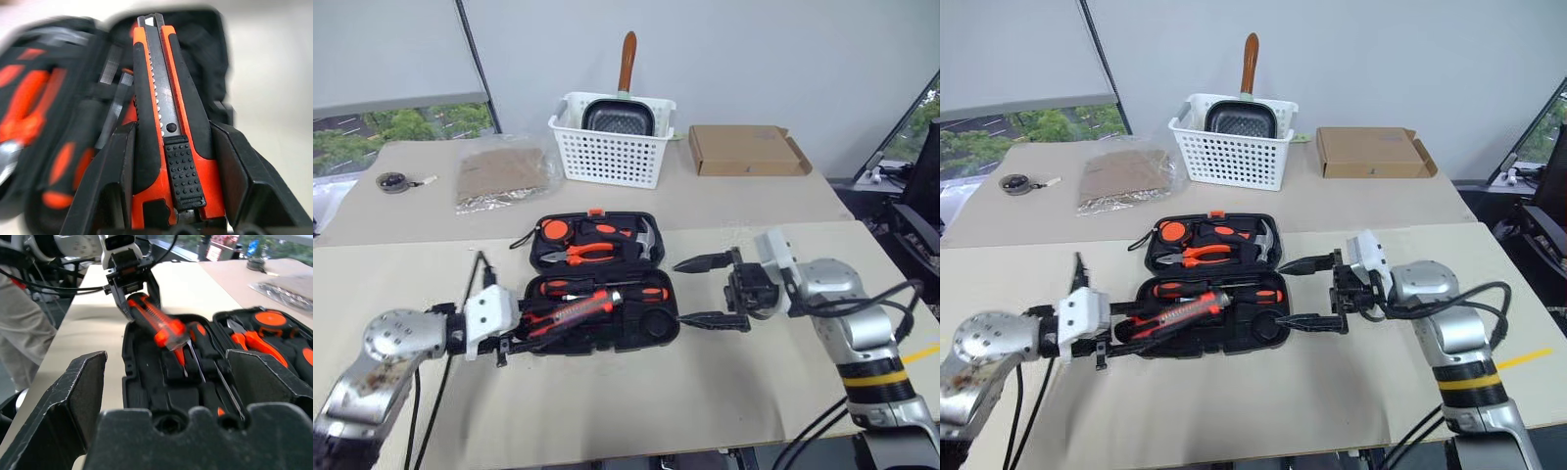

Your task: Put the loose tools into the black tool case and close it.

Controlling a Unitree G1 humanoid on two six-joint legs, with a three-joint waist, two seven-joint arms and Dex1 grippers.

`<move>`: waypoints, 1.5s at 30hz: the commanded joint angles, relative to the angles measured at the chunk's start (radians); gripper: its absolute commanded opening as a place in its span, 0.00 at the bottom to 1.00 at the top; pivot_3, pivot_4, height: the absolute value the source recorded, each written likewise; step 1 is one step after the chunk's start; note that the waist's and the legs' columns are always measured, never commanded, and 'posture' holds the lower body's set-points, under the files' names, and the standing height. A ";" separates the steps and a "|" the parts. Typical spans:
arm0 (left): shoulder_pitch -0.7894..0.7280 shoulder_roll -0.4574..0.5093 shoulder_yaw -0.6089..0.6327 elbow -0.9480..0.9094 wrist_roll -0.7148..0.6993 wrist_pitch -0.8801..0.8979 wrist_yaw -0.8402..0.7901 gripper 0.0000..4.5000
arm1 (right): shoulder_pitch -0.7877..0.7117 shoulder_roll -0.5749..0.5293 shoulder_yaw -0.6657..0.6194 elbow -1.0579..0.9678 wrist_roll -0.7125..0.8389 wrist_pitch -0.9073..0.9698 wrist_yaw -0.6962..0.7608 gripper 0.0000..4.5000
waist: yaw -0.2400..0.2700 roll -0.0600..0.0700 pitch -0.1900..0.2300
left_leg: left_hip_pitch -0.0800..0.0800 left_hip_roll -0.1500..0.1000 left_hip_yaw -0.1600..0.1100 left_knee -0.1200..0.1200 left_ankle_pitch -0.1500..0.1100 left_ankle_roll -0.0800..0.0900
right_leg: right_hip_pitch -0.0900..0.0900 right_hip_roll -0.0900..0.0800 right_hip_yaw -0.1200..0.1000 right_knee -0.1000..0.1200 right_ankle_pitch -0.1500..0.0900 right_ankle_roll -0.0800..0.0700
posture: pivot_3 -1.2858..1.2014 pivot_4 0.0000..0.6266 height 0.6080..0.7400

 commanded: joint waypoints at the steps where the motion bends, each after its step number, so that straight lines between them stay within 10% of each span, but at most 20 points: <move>1: -0.091 0.001 -0.076 0.091 0.025 -0.091 -0.110 0.40 | 0.030 -0.023 -0.053 -0.073 0.026 0.003 -0.032 1.00 | -0.004 0.000 0.000 | 0.000 0.000 0.000 0.000 0.000 0.000 | 0.000 0.000 0.000 0.000 0.000 0.000 | 0.52 0.24 0.70; 32: -0.212 -0.001 -0.209 0.157 0.110 -0.039 -0.150 0.40 | 0.042 -0.021 -0.049 -0.104 0.024 -0.001 -0.079 1.00 | -0.008 0.000 0.000 | 0.002 0.000 0.001 0.000 0.000 0.001 | 0.002 0.000 0.002 0.001 0.000 0.001 | 0.52 0.24 0.70; 39: -0.257 -0.001 -0.215 0.160 0.118 0.003 -0.151 0.95 | 0.055 -0.025 -0.056 -0.116 0.024 0.001 -0.086 1.00 | -0.008 0.000 0.000 | 0.002 -0.001 0.001 0.000 0.000 0.001 | 0.002 0.000 0.002 0.001 0.000 0.001 | 0.52 0.24 0.70; 45: -0.285 -0.028 -0.155 0.077 0.003 0.128 -0.134 0.98 | 0.063 -0.025 -0.054 -0.120 0.022 -0.002 -0.091 1.00 | -0.008 0.000 0.000 | 0.002 -0.001 0.001 0.000 0.000 0.001 | 0.002 0.000 0.002 0.001 0.000 0.001 | 0.52 0.24 0.70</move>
